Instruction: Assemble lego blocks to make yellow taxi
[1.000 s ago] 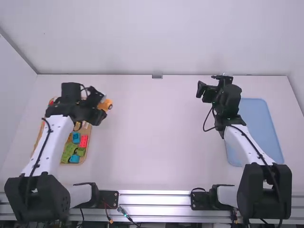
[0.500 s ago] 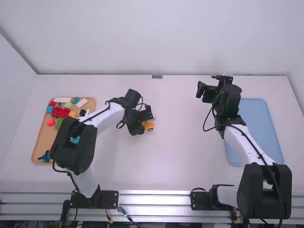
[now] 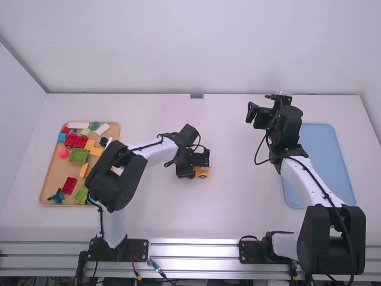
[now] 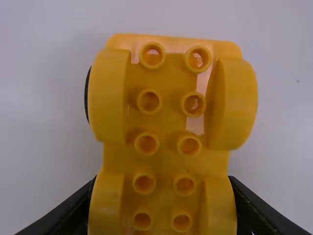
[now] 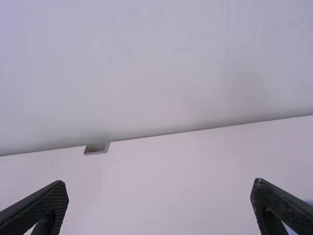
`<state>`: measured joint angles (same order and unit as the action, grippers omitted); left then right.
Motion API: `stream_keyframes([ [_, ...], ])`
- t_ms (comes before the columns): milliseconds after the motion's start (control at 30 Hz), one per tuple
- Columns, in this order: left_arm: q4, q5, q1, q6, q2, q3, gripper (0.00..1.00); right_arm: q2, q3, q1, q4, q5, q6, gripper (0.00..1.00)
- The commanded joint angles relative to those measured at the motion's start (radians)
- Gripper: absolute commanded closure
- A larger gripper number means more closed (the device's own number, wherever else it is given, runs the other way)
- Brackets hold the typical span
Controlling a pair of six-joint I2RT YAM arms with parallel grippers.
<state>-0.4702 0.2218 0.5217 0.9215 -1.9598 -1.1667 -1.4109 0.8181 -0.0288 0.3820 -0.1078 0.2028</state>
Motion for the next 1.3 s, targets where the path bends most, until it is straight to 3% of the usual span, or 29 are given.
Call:
stream_keyframes([
  [0,-0.012,-0.002,-0.009,0.011,-0.003,0.016,0.63,-0.009,0.039,-0.004,-0.001,-0.001,0.002,0.01],
  [33,-0.013,-0.002,-0.01,0.011,-0.003,0.016,0.61,-0.009,0.039,-0.004,-0.001,0.0,0.002,0.01],
  [100,-0.027,-0.002,-0.011,0.011,-0.003,0.015,0.45,-0.009,0.039,-0.004,-0.001,0.0,0.002,0.01],
  [133,-0.033,-0.003,-0.01,0.011,-0.003,0.015,0.01,-0.009,0.039,-0.004,-0.001,0.0,0.002,0.01],
  [433,-0.005,-0.081,-0.01,0.01,0.028,0.007,0.01,-0.009,0.039,-0.004,0.002,0.0,0.003,0.01],
  [733,-0.279,-0.085,-0.056,-0.019,0.185,-0.162,0.01,-0.009,0.039,-0.004,0.022,0.0,0.003,0.01],
  [900,-0.294,-0.205,-0.138,-0.305,0.241,-0.246,0.01,-0.009,0.039,-0.004,0.013,0.0,0.002,0.01],
  [1000,-0.256,-0.34,-0.249,-0.607,0.247,-0.306,0.01,-0.009,0.039,-0.004,0.007,0.001,0.002,0.01],
  [1267,-0.258,-0.361,-0.54,-1.087,0.247,-0.362,0.01,-0.009,0.039,-0.003,0.007,0.0,0.002,0.01],
])
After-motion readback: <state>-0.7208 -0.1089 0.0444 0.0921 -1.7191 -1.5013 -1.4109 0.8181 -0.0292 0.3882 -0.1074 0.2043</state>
